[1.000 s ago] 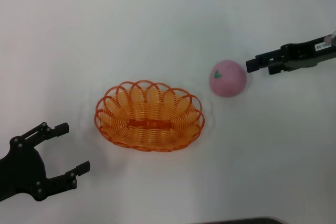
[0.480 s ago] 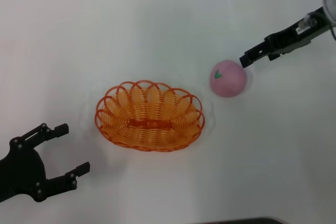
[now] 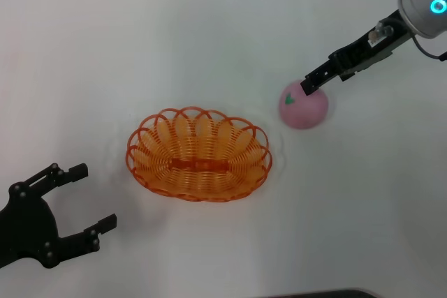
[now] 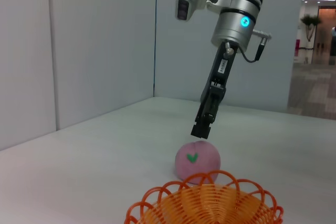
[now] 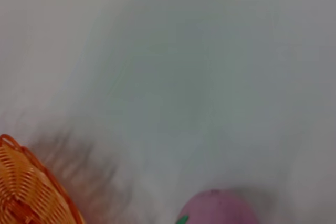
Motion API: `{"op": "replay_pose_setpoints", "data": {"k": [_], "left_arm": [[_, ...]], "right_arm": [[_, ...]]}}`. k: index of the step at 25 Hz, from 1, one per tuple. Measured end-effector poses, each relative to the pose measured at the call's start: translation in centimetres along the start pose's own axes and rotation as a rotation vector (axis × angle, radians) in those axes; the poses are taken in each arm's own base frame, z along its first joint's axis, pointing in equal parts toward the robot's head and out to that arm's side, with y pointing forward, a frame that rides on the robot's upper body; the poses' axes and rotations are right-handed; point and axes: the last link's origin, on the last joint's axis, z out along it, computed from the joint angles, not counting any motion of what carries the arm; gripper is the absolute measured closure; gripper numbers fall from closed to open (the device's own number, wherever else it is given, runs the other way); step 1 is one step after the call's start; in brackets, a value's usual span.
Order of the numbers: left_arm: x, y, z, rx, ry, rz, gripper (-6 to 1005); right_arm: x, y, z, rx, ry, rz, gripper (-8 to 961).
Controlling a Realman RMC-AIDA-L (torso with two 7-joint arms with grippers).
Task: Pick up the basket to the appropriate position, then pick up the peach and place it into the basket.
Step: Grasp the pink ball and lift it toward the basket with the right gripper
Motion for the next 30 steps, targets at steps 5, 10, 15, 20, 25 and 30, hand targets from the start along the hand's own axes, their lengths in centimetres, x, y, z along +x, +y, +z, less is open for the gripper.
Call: {"op": "replay_pose_setpoints", "data": {"k": [5, 10, 15, 20, 25, 30], "left_arm": [[0.0, 0.0, -0.1, 0.006, 0.001, 0.000, 125], [0.0, -0.1, -0.1, 0.009, 0.002, -0.002, 125], [0.0, 0.0, -0.1, 0.009, 0.003, -0.005, 125], [0.0, 0.0, -0.1, 0.009, 0.003, -0.005, 125], [0.0, 0.0, -0.1, 0.010, 0.003, -0.005, 124], [0.0, 0.0, -0.2, 0.016, 0.004, -0.007, 124]], "right_arm": [[-0.1, 0.5, 1.0, -0.003, 0.010, -0.021, 34], [-0.4, 1.1, 1.6, -0.001, 0.017, -0.048, 34], [-0.4, 1.4, 2.2, 0.003, 0.032, -0.053, 35], [-0.4, 1.5, 2.7, 0.004, 0.048, -0.058, 35], [-0.4, 1.4, 2.8, 0.014, 0.050, -0.057, 36], [-0.5, 1.4, 2.9, 0.021, 0.051, -0.051, 91]]}}
